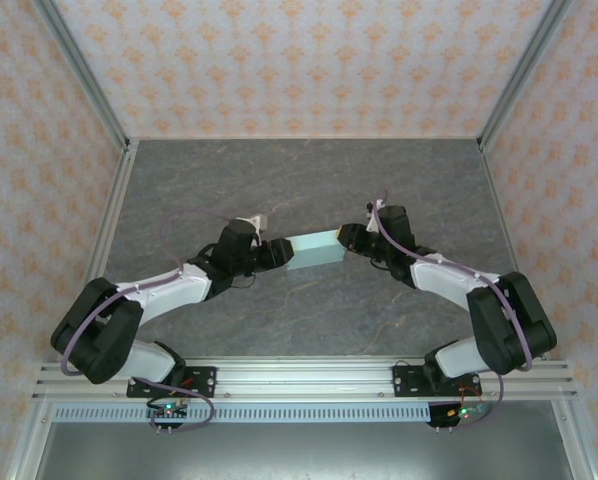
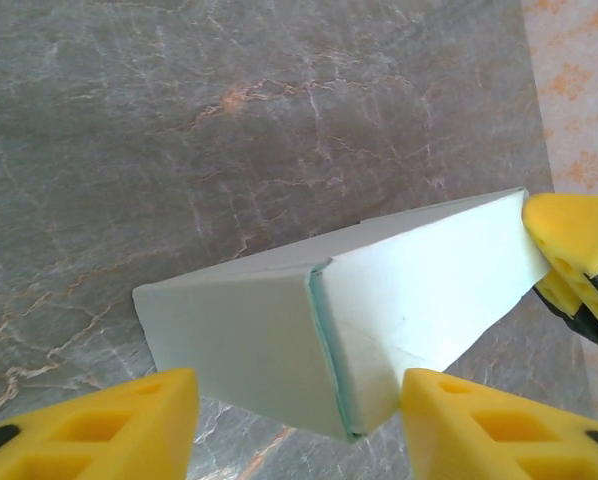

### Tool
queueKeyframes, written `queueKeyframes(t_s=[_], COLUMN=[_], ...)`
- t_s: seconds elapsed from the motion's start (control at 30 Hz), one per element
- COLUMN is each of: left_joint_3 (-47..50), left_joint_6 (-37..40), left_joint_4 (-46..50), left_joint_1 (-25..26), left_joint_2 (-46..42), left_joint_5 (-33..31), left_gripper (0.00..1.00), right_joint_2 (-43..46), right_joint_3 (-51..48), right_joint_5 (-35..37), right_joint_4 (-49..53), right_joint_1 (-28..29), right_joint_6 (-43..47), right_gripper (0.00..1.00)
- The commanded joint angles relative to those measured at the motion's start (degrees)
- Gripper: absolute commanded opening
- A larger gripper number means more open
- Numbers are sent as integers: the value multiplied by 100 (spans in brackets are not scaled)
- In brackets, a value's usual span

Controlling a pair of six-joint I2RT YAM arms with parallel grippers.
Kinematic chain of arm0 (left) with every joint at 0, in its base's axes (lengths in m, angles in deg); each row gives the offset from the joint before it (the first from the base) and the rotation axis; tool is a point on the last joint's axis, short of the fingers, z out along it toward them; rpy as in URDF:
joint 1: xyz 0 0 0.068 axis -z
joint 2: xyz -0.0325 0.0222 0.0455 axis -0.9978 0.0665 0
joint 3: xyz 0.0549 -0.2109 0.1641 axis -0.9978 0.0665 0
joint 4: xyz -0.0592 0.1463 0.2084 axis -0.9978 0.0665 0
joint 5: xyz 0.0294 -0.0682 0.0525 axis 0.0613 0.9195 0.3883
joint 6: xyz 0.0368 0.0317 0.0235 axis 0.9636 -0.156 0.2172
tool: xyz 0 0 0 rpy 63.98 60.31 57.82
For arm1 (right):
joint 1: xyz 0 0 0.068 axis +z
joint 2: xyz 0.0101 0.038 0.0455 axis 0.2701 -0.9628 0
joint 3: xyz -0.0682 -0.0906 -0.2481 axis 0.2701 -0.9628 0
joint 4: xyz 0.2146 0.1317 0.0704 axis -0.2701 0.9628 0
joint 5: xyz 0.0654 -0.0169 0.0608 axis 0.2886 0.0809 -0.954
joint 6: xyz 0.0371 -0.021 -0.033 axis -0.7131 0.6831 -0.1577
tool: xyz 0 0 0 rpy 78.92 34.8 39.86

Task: Fold the paper box

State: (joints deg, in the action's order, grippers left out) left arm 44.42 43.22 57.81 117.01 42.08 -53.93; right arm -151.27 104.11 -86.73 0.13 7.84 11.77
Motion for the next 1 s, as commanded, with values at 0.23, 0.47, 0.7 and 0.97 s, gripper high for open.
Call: queueKeyframes(t_s=[0.23, 0.47, 0.7, 0.97], left_joint_3=[158, 291, 323, 143], left_joint_6=[251, 662, 906, 1011], left_joint_4=[-171, -90, -11, 159], left_joint_1=[193, 301, 419, 516], left_joint_2=[181, 201, 287, 540], left_joint_5=[144, 123, 25, -92], left_gripper=[45, 45, 45, 45], right_joint_2=[214, 664, 801, 648], right_joint_3=[-420, -771, -1101, -1234], right_joint_5=[-499, -517, -561, -475], right_joint_4=[1268, 1259, 908, 647], right_joint_1=[76, 81, 106, 162], right_joint_6=[740, 929, 861, 823], right_gripper=[28, 28, 27, 25])
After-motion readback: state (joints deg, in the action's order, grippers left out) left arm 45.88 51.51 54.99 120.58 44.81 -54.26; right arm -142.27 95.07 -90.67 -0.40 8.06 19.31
